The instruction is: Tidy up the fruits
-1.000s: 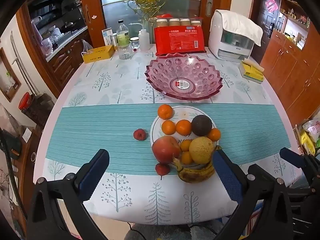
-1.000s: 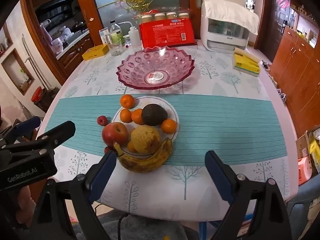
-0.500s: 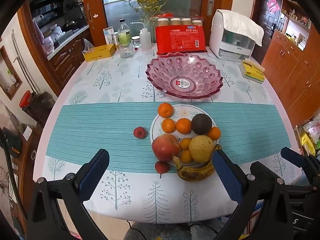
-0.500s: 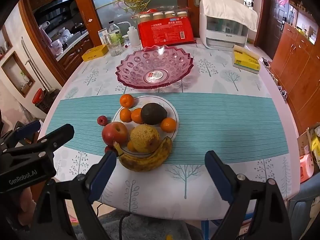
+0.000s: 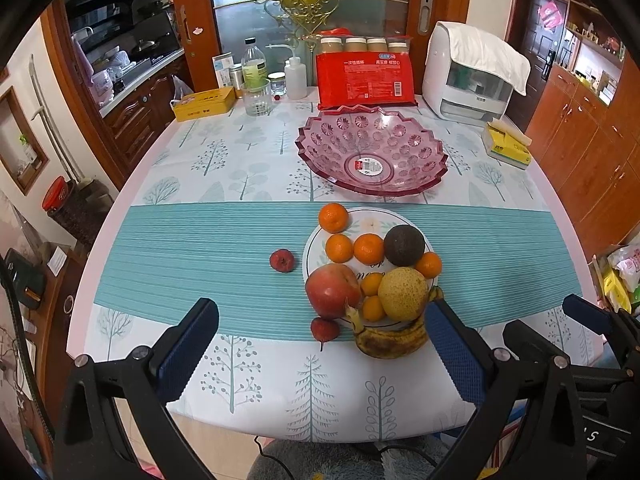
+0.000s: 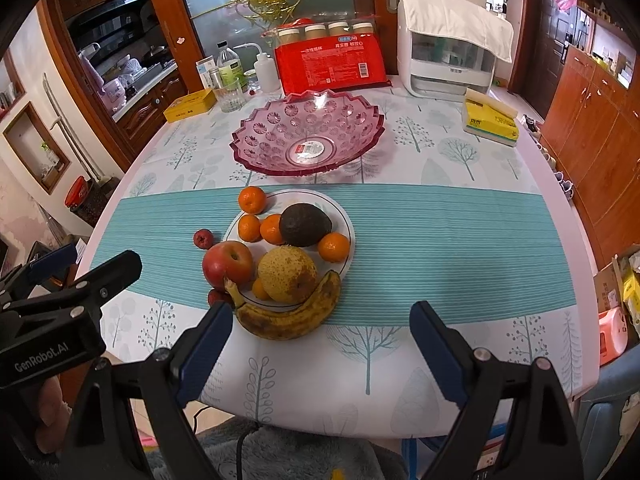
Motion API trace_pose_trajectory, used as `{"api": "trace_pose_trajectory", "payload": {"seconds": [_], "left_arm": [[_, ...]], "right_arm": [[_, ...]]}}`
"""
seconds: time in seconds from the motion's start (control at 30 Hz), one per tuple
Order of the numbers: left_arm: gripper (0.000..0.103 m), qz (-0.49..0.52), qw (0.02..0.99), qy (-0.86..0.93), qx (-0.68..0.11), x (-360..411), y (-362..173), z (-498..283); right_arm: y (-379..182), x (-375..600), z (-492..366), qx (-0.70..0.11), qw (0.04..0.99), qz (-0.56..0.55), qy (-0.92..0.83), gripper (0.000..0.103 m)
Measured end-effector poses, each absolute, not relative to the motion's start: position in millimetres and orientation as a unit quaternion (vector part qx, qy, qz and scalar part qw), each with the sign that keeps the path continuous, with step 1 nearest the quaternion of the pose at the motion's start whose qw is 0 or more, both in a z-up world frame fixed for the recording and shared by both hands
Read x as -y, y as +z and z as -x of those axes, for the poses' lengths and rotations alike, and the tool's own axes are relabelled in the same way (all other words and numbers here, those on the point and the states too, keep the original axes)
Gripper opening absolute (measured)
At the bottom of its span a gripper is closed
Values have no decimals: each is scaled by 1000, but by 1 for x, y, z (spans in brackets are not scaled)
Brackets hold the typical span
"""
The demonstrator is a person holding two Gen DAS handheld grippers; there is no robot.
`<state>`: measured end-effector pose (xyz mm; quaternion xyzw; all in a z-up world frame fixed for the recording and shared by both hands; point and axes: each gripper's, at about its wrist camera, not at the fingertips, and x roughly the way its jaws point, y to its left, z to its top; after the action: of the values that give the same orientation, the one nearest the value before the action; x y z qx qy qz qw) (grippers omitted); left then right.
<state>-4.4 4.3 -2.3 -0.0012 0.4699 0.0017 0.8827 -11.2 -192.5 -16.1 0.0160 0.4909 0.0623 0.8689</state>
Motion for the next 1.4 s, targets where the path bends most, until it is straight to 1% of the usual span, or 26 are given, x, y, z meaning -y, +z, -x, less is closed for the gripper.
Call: {"api": "trace_pose_trajectory", "payload": {"seconds": [0.4,1.07,1.4], "left_arm": [[102,11,891,-3,-455,-10,8,18],[102,17,892,3,-452,-11,13,13],[102,21,887,4,-461,-17,9,8]], "right_arm": [[-15,192,13,-488,870,-15,64,91],[-5,184,7,-474,878,8,63,91],[-3,188,3,-469,880,-25,73,91]]}}
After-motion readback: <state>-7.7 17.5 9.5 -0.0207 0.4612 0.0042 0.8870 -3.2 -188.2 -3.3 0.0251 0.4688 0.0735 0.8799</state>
